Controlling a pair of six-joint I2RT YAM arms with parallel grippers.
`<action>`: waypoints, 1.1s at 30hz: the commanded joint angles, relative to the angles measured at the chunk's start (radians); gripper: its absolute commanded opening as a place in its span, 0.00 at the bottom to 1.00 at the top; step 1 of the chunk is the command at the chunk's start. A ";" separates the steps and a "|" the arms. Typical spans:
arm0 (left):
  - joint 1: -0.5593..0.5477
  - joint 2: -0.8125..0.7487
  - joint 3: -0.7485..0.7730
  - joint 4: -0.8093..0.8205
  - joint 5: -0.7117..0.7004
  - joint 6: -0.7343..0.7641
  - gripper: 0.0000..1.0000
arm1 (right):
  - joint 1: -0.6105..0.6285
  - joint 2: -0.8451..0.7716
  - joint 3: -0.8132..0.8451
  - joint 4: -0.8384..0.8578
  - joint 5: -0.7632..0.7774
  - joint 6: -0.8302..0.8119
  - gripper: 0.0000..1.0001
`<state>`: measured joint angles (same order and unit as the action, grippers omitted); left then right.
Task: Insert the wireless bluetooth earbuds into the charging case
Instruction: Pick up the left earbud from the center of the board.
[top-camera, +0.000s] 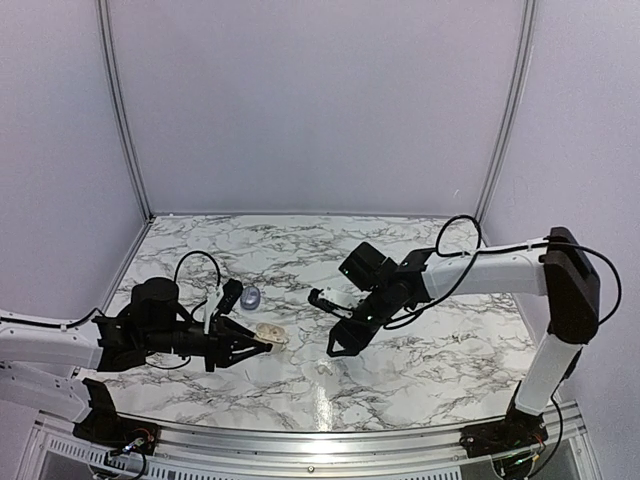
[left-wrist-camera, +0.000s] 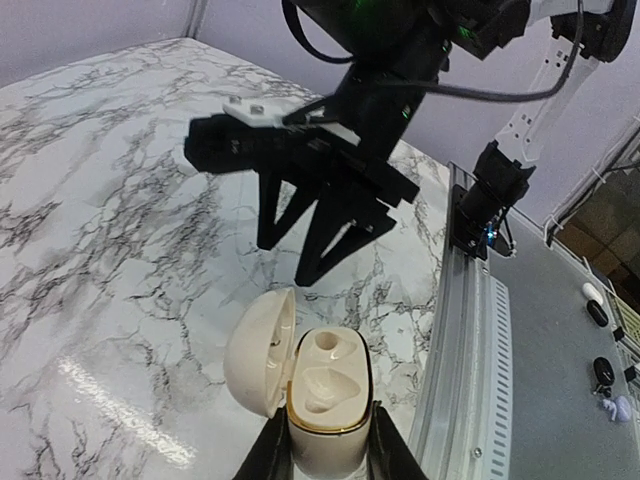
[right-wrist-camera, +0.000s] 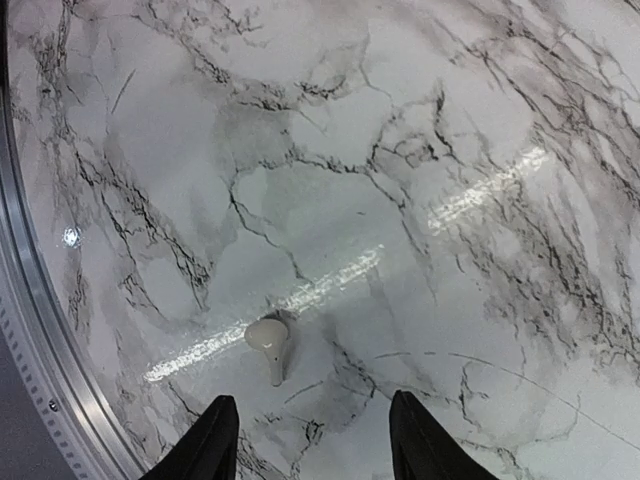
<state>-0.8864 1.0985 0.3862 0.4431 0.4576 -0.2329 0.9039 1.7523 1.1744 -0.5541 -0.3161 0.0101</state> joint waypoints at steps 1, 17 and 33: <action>0.050 -0.086 -0.045 0.023 -0.072 -0.047 0.00 | 0.059 0.086 0.119 -0.077 0.034 -0.054 0.51; 0.141 -0.169 -0.076 -0.029 -0.124 -0.105 0.00 | 0.159 0.254 0.317 -0.257 0.197 -0.120 0.45; 0.141 -0.165 -0.087 -0.028 -0.126 -0.101 0.00 | 0.186 0.320 0.373 -0.322 0.259 -0.150 0.37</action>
<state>-0.7513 0.9455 0.3069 0.4156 0.3382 -0.3336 1.0721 2.0499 1.4910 -0.8486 -0.0860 -0.1223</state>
